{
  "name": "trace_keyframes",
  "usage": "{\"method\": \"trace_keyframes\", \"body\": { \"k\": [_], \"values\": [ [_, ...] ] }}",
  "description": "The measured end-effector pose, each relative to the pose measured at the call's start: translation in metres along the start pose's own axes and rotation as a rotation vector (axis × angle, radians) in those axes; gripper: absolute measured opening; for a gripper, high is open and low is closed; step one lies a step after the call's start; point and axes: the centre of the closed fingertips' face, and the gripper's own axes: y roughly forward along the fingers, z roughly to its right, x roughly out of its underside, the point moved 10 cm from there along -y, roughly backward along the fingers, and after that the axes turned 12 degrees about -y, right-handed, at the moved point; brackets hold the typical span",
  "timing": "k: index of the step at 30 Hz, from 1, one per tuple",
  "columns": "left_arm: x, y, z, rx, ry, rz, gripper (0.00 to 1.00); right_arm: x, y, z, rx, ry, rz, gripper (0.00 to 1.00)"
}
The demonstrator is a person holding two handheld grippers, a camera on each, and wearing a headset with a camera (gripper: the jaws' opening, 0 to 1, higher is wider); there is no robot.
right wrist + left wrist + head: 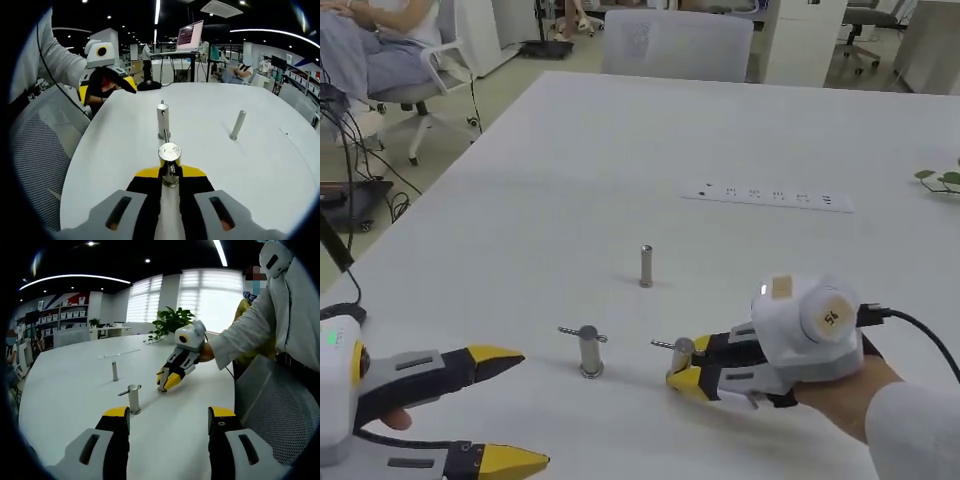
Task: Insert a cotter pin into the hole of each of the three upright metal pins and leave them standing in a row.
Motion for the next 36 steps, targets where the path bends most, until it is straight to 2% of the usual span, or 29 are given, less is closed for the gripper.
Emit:
{"method": "trace_keyframes", "body": {
  "k": [6, 15, 31, 34, 36],
  "values": [
    [0.0, -0.002, 0.0, -0.005, 0.001, -0.005, 0.63, -0.003, 0.006, 0.002, -0.013, -0.006, 0.002, 0.12],
    [-0.003, -0.006, -0.001, -0.012, 0.002, -0.005, 0.62, 0.002, 0.011, 0.004, -0.033, -0.005, -0.011, 0.12],
    [-0.004, -0.006, -0.002, -0.019, -0.005, -0.007, 0.62, 0.001, 0.018, 0.01, -0.039, -0.006, 0.023, 0.13],
    [-0.004, -0.006, -0.002, -0.019, -0.005, -0.007, 0.62, 0.001, 0.017, 0.011, -0.046, 0.032, 0.032, 0.14],
    [-0.004, -0.006, -0.002, -0.019, -0.004, -0.008, 0.62, 0.0, 0.017, 0.01, -0.046, 0.029, 0.03, 0.15]
  ]
}}
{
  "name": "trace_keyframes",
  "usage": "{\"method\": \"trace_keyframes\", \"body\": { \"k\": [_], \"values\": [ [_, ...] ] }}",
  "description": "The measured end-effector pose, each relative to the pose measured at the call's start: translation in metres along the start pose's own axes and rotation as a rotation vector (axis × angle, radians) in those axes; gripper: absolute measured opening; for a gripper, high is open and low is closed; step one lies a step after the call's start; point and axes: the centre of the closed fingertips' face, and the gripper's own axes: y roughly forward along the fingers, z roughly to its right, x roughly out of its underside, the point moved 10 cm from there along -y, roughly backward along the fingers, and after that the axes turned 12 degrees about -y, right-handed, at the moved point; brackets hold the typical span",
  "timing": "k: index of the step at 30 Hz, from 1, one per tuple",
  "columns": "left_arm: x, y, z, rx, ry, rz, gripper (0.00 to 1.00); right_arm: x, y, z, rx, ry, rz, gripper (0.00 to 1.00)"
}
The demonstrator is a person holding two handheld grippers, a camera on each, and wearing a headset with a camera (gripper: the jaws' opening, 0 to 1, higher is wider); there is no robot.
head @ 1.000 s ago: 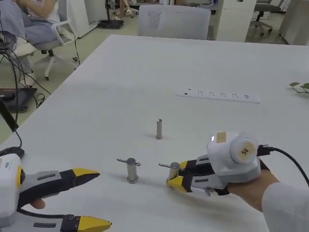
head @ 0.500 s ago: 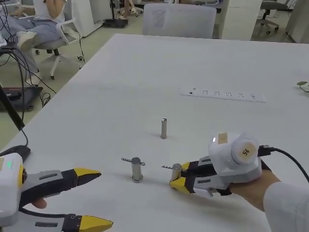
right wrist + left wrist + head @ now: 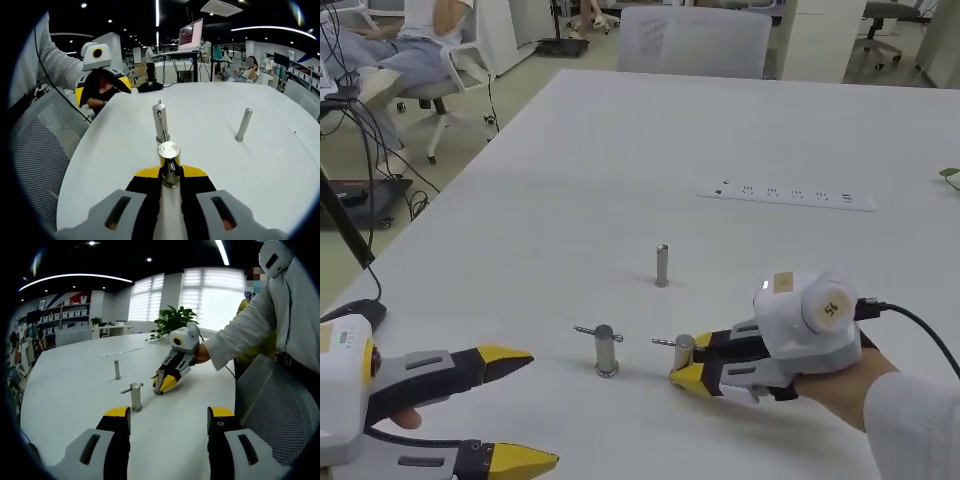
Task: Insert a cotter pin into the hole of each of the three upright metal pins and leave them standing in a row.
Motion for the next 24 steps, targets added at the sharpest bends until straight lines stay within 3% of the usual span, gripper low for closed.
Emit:
{"method": "trace_keyframes", "body": {
  "k": [2, 4, 24],
  "values": [
    [0.0, 0.0, 0.0, 0.0, -0.002, 0.002, 0.61, -0.004, -0.001, -0.001, 0.0, 0.034, 0.038, 0.2],
    [-0.001, 0.0, 0.0, 0.0, -0.006, 0.004, 0.62, -0.005, -0.002, 0.001, 0.008, 0.032, 0.032, 0.27],
    [-0.005, 0.006, 0.004, 0.012, 0.01, 0.023, 0.62, 0.006, -0.035, -0.01, 0.014, 0.103, 0.024, 0.41]
  ]
}}
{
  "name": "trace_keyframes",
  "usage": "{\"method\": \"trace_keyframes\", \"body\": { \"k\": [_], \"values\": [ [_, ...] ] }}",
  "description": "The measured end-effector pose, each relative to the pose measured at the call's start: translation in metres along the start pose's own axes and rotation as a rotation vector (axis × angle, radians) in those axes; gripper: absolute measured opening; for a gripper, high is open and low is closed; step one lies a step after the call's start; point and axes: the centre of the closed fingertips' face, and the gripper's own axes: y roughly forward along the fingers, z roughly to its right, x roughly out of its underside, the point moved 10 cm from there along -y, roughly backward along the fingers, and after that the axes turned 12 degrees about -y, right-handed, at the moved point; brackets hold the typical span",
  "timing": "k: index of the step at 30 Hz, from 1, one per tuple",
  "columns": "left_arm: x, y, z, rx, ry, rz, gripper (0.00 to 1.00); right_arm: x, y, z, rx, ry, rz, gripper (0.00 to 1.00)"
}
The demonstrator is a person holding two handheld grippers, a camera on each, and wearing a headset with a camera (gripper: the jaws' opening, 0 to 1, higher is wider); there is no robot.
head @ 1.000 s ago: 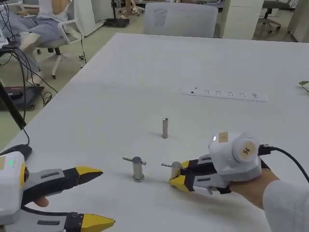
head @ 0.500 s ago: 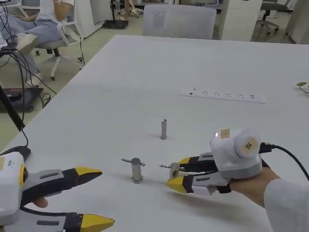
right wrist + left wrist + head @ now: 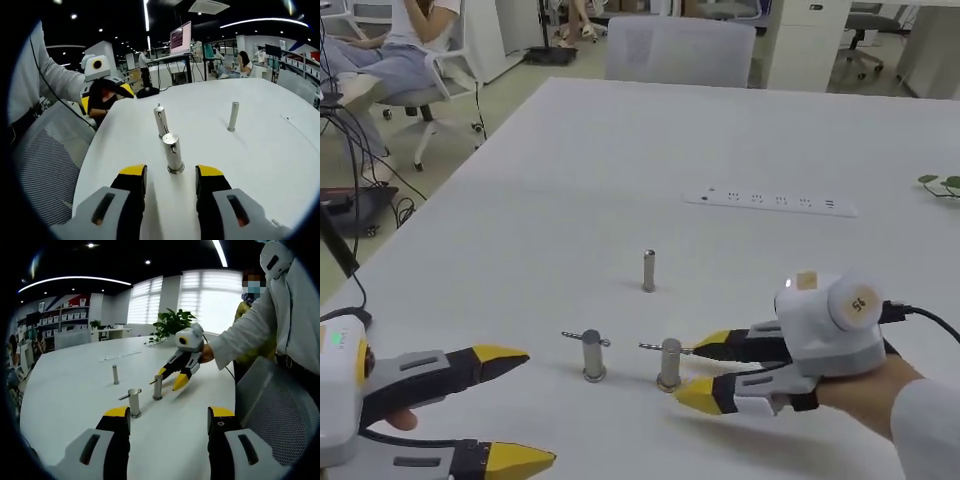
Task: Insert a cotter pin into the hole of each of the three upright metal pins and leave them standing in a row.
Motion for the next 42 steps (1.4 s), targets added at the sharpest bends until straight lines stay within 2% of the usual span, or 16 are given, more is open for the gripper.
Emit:
{"method": "trace_keyframes", "body": {
  "k": [9, 15, 26, 32, 42],
  "values": [
    [0.0, -0.002, 0.001, -0.002, 0.002, 0.001, 0.62, 0.006, -0.016, -0.007, 0.0, 0.019, -0.008, 0.48],
    [-0.001, -0.001, 0.001, -0.003, 0.003, 0.003, 0.62, 0.011, -0.025, -0.002, 0.01, 0.04, -0.019, 0.51],
    [-0.002, -0.003, 0.001, -0.006, 0.007, 0.005, 0.62, -0.002, -0.031, 0.033, 0.085, 0.055, 0.011, 0.49],
    [-0.001, -0.005, 0.0, -0.011, 0.002, 0.0, 0.61, -0.012, -0.026, 0.054, 0.11, 0.058, 0.03, 0.48],
    [0.001, -0.006, -0.001, -0.019, -0.005, 0.004, 0.61, -0.029, -0.011, 0.072, 0.124, 0.027, 0.025, 0.42]
  ]
}}
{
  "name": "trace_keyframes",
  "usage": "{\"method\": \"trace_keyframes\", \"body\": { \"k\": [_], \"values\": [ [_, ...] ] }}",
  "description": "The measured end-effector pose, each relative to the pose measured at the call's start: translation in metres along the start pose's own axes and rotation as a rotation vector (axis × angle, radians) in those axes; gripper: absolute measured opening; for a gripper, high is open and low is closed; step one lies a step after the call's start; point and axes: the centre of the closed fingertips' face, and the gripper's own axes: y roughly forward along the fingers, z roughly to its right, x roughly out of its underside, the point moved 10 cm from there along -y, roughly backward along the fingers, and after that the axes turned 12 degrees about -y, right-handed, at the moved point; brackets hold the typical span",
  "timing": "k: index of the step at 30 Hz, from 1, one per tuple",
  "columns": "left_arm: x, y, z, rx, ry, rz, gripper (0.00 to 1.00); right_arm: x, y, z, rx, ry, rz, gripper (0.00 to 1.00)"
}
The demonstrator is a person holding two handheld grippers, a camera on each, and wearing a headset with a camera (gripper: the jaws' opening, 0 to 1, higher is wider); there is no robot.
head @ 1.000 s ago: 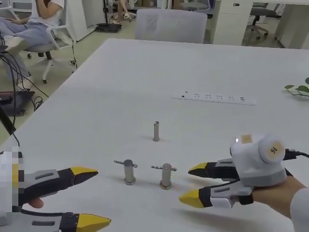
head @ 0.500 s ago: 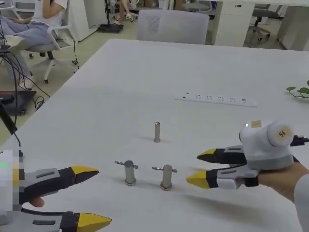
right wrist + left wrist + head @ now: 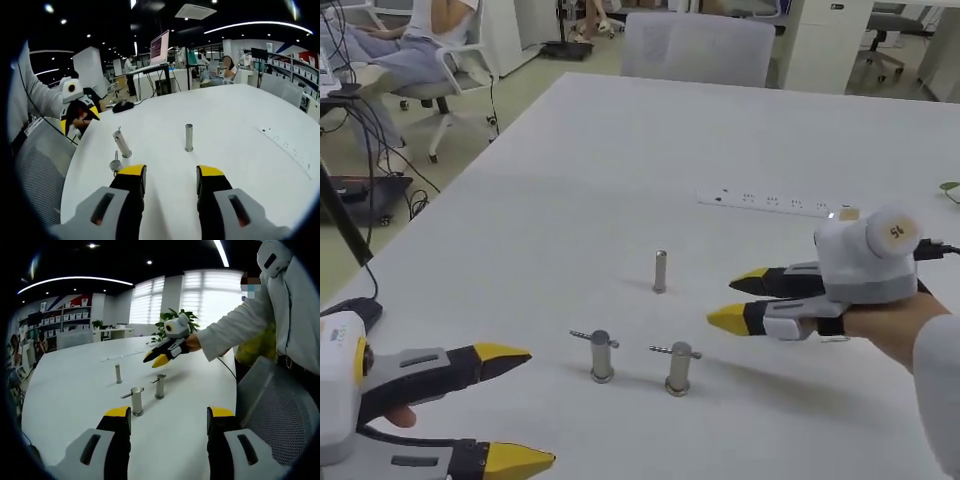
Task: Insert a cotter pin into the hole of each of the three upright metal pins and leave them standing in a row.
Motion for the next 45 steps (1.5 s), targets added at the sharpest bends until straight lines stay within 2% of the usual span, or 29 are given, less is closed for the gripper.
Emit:
{"method": "trace_keyframes", "body": {
  "k": [12, 26, 37, 45],
  "values": [
    [0.001, 0.002, 0.002, 0.008, -0.003, -0.002, 0.61, -0.012, 0.024, 0.017, -0.011, -0.052, -0.021, 0.36],
    [0.006, 0.002, 0.0, 0.003, -0.014, -0.002, 0.61, -0.022, 0.054, 0.037, -0.02, -0.091, -0.05, 0.36],
    [0.009, -0.002, -0.001, -0.005, -0.021, -0.005, 0.61, -0.027, 0.073, 0.036, -0.038, -0.113, -0.042, 0.32],
    [0.007, -0.004, -0.002, -0.009, -0.017, 0.0, 0.61, -0.032, 0.083, 0.038, -0.02, -0.123, -0.05, 0.24]
  ]
}}
